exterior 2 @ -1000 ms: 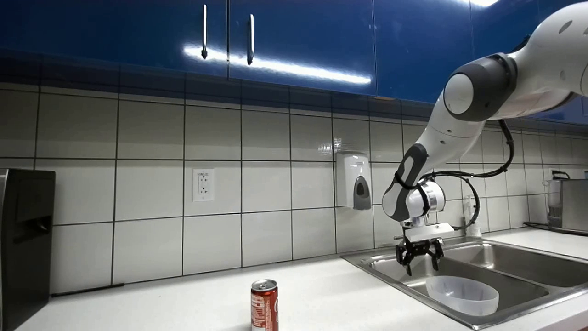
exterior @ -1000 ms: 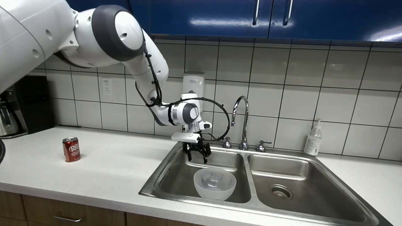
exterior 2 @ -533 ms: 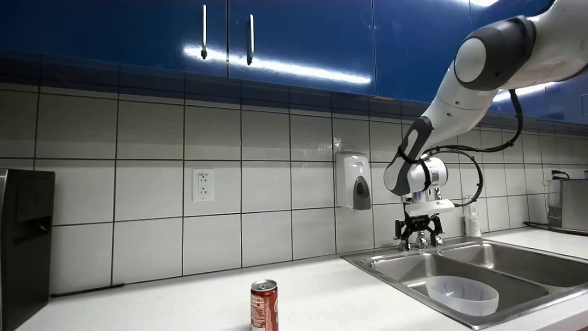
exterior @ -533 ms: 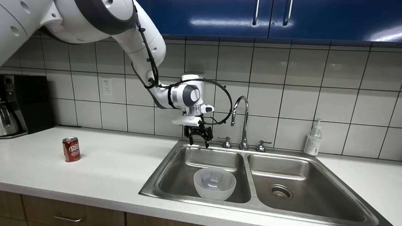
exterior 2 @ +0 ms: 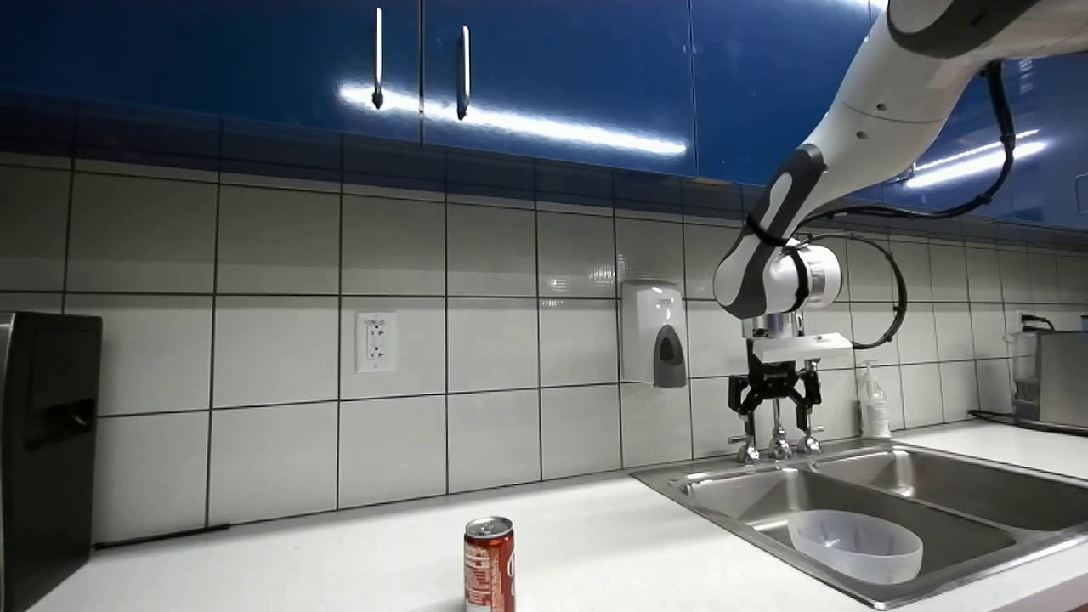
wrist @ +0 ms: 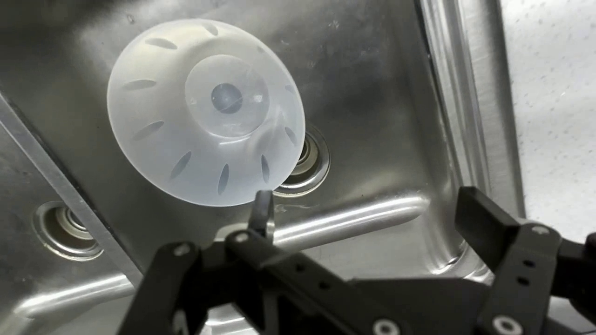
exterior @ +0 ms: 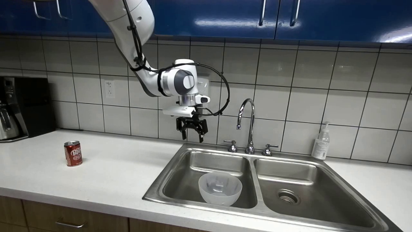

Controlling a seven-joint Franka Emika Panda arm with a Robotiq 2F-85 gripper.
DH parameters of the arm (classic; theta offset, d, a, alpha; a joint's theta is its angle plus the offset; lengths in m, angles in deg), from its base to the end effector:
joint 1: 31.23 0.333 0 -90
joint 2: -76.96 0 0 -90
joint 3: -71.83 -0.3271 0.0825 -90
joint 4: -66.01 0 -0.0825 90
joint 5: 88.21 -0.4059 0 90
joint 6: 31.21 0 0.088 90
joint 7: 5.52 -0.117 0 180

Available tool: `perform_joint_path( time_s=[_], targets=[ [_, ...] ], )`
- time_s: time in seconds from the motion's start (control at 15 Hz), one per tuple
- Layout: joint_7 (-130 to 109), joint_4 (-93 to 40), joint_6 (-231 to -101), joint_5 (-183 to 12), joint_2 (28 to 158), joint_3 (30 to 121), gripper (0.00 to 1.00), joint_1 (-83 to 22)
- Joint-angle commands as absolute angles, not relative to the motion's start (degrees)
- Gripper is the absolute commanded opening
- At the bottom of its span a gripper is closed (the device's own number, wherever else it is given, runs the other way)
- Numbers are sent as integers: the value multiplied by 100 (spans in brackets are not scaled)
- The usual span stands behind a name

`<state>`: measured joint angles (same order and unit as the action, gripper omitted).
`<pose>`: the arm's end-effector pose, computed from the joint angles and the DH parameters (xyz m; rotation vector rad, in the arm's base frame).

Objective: Put the bowl in the sink on the left.

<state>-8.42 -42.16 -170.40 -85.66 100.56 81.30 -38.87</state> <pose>0.6390 -0.1907 0.2897 2.9902 -0.4511 0.1836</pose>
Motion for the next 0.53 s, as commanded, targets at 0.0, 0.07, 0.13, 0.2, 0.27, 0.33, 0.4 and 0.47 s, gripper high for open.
perform_joint_path(
  time_s=[0.0, 0.07, 0.13, 0.2, 0.27, 0.33, 0.4, 0.47],
  targets=[
    [-731, -5379, -17259, -8415, 9106, 8029, 100, -3737],
    [-739, -5613, -17324, -8387, 8946, 8004, 100, -3684],
    [-729, -5880, -17392, -8332, 8768, 7972, 100, -3625],
    [-755, -6178, -17463, -8246, 8558, 7948, 100, -3555],
    [-746, -6438, -17550, -8185, 8386, 7907, 100, -3508],
    [-756, -6708, -17644, -8101, 8207, 7873, 100, -3458],
    [-778, -6988, -17719, -8020, 8004, 7830, 100, -3399],
    [-791, -7243, -17819, -7954, 7830, 7784, 100, -3357]
  ],
)
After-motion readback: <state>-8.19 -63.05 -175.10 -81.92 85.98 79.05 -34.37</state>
